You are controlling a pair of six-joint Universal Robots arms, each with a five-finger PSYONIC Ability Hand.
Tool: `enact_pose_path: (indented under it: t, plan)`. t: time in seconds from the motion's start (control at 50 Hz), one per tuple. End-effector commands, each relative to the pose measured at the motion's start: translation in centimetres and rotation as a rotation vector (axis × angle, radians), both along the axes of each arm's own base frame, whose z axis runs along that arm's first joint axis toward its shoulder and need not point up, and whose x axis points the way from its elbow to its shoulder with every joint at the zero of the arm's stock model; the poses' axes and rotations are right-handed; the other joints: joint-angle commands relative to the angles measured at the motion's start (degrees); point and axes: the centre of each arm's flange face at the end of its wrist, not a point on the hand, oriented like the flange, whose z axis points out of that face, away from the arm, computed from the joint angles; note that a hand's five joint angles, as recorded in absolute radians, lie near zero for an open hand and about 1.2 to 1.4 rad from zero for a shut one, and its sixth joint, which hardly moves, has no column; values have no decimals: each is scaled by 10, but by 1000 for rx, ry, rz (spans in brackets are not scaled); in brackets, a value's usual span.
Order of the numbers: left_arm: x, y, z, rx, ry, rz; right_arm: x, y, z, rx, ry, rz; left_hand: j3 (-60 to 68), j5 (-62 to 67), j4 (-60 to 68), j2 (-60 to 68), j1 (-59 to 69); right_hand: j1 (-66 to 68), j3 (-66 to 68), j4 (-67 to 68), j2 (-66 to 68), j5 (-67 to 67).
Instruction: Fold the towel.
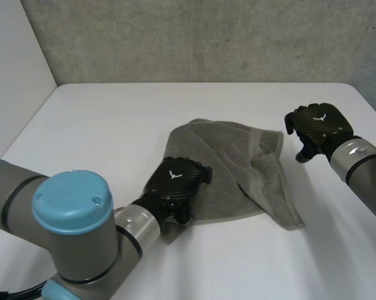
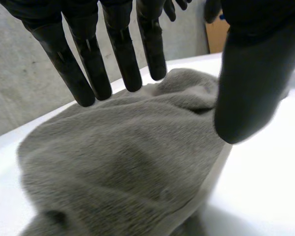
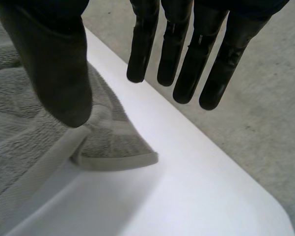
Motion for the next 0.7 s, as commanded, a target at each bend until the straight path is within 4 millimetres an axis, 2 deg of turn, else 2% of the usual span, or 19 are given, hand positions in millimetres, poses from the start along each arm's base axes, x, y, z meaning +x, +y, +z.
enact_pose_path:
  t: [0.02, 0.06, 0.16, 0.3, 0.56, 0.7]
  plan:
    - [25, -10, 0, -122, -158, 28, 3, 17, -14, 122, -1, 67, -84, -178, -89, -86, -87, -79, -82, -78, -88, -66]
    - [37, -17, -1, -153, -214, 51, 5, 21, -19, 141, -5, 84, -89, -183, -94, -91, -92, -79, -82, -78, -88, -66]
    - [52, -27, -8, -134, -245, 98, 9, 30, -33, 178, -14, 113, -87, -182, -92, -90, -91, -78, -80, -77, -87, -64]
    - [64, -37, -15, -105, -262, 141, 24, 40, -57, 216, -27, 162, -87, -182, -92, -90, -91, -78, -80, -77, -87, -64]
    - [60, -41, -30, -64, -247, 74, 31, 44, -80, 262, -11, 175, -89, -183, -94, -91, -92, -93, -96, -92, -102, -79]
    - [55, -48, -40, -55, -249, 69, 31, 37, -89, 242, -12, 170, -69, -163, -74, -71, -72, -51, -54, -50, -60, -37]
